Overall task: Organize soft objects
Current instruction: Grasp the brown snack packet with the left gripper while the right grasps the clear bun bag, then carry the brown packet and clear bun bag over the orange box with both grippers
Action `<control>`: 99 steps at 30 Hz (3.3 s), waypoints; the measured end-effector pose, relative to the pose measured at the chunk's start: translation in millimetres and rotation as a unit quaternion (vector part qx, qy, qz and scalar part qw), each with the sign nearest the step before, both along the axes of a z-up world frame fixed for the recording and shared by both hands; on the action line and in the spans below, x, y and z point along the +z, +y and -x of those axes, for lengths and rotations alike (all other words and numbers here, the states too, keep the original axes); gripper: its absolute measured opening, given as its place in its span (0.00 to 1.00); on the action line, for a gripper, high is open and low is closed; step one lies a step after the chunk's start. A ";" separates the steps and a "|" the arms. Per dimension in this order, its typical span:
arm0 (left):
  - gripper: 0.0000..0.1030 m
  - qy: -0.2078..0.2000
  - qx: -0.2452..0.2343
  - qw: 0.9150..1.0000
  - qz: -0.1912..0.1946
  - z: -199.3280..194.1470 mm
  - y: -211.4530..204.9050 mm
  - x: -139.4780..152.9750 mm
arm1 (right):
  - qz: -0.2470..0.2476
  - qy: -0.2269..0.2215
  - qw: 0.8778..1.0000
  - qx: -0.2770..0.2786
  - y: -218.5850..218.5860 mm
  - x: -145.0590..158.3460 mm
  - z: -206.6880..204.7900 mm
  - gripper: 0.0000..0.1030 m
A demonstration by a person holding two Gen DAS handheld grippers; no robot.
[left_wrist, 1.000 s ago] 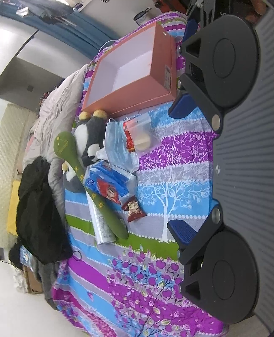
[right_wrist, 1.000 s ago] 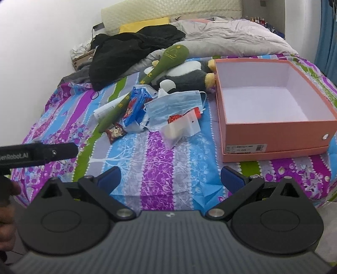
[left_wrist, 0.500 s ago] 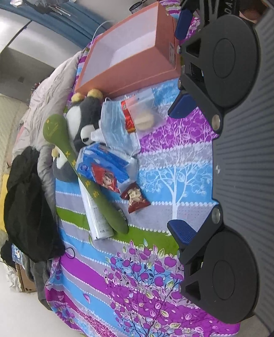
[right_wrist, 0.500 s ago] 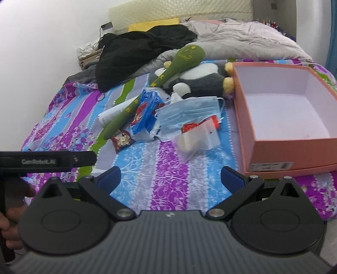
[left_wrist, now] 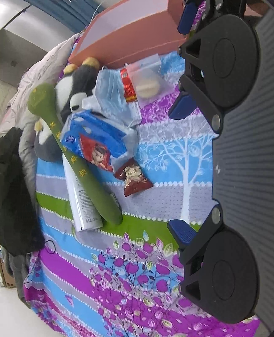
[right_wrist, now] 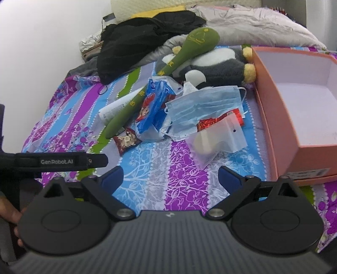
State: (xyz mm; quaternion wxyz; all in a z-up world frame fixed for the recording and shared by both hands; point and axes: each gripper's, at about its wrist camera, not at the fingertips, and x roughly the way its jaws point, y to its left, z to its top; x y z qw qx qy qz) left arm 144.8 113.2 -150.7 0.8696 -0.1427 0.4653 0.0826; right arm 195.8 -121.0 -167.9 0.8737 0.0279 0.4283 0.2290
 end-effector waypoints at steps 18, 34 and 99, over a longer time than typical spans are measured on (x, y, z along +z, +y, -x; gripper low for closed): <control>0.88 0.018 0.020 1.000 0.005 -66.6 34.3 -61.4 | 0.094 -0.027 0.995 0.015 28.1 -54.0 -73.0 0.75; 0.43 0.010 -0.009 1.000 0.003 -103.5 27.0 -78.6 | 0.151 -0.004 0.988 0.014 21.8 -93.8 -102.6 0.53; 0.39 -0.199 -0.161 0.965 0.063 -17.6 -151.1 162.6 | 0.011 -0.191 0.976 -0.106 -115.2 134.0 16.5 0.25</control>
